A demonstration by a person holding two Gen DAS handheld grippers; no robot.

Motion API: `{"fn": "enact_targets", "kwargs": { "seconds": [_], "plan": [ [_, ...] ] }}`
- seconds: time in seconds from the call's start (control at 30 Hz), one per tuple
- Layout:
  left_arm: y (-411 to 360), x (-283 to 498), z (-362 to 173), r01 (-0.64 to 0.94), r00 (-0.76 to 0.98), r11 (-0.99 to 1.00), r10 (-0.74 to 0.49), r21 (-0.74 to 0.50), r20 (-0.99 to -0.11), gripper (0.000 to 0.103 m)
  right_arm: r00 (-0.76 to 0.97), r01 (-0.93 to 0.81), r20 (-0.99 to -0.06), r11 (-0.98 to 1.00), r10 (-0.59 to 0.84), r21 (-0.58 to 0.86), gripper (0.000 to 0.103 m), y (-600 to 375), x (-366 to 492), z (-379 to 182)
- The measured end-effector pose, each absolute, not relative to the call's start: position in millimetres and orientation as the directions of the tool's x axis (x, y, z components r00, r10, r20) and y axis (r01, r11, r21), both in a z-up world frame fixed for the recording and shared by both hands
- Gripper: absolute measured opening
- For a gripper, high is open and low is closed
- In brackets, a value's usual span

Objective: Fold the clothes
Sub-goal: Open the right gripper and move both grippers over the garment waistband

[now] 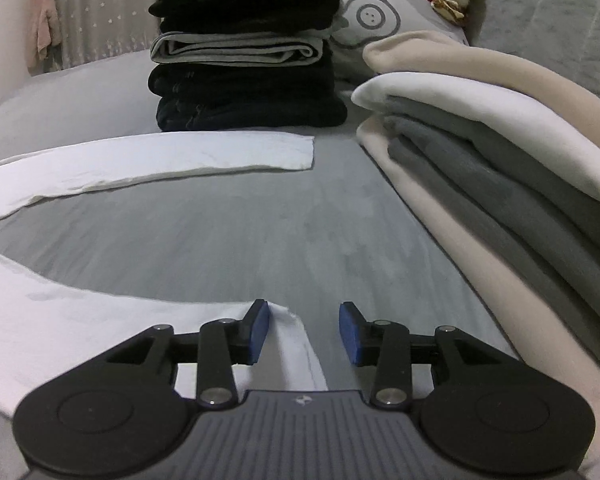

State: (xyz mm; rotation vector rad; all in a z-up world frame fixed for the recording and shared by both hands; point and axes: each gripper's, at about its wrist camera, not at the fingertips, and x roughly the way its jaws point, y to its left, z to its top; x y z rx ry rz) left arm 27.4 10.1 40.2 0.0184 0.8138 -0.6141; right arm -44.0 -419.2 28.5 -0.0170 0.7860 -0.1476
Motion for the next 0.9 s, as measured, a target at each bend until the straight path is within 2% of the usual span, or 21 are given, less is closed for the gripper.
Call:
{"fn": "enact_targets", "kwargs": {
  "seconds": [0.1, 0.17, 0.2, 0.3, 0.47, 0.53, 0.67, 0.8, 0.9],
  "plan": [
    [10.7, 46.0, 28.7, 0.449, 0.527, 0.851, -0.498, -0.272, -0.688, 0.063, 0.717, 0.110, -0.683, 0.990, -0.140, -0.087, 0.038, -414.4, -43.2, 25.3],
    [11.6, 53.6, 23.3, 0.412, 0.528, 0.859, -0.498, -0.305, -0.688, 0.062, 0.726, 0.081, -0.676, 0.992, -0.124, -0.094, 0.024, -410.6, -43.8, 23.5],
    [11.7, 56.2, 20.9, 0.400, 0.532, 0.861, -0.497, -0.314, -0.686, 0.061, 0.731, 0.065, -0.673, 0.993, -0.114, -0.097, 0.009, -408.6, -44.2, 22.5],
    [10.7, 57.9, 19.7, 0.386, 0.551, 0.867, -0.491, -0.315, -0.675, 0.061, 0.735, 0.048, -0.667, 0.991, -0.122, -0.128, 0.002, -403.0, -47.3, 25.7],
    [10.1, 56.6, 17.1, 0.364, 0.590, 0.885, -0.460, -0.289, -0.664, 0.061, 0.668, 0.203, -0.699, 0.966, -0.256, -0.160, 0.000, -417.7, -45.0, 27.4],
    [12.1, 54.8, 18.6, 0.359, 0.595, 0.888, -0.455, -0.287, -0.662, 0.061, 0.665, 0.213, -0.699, 0.964, -0.262, -0.158, 0.000, -420.1, -45.8, 26.9],
    [27.8, 44.2, 31.8, 0.339, 0.626, 0.897, -0.441, -0.285, -0.643, 0.063, 0.708, 0.179, -0.669, 0.974, -0.225, -0.137, 0.004, -410.4, -49.9, 35.4],
    [54.3, 32.9, 40.0, 0.293, 0.668, 0.919, -0.393, -0.263, -0.631, 0.064, 0.763, 0.050, -0.635, 0.990, -0.121, -0.129, 0.018, -375.7, -52.5, 47.8],
    [75.7, 27.3, 42.0, 0.241, 0.699, 0.944, -0.331, -0.227, -0.633, 0.065, 0.773, -0.025, -0.632, 0.993, -0.052, -0.113, 0.020, -352.0, -46.7, 52.5]
  ]
}}
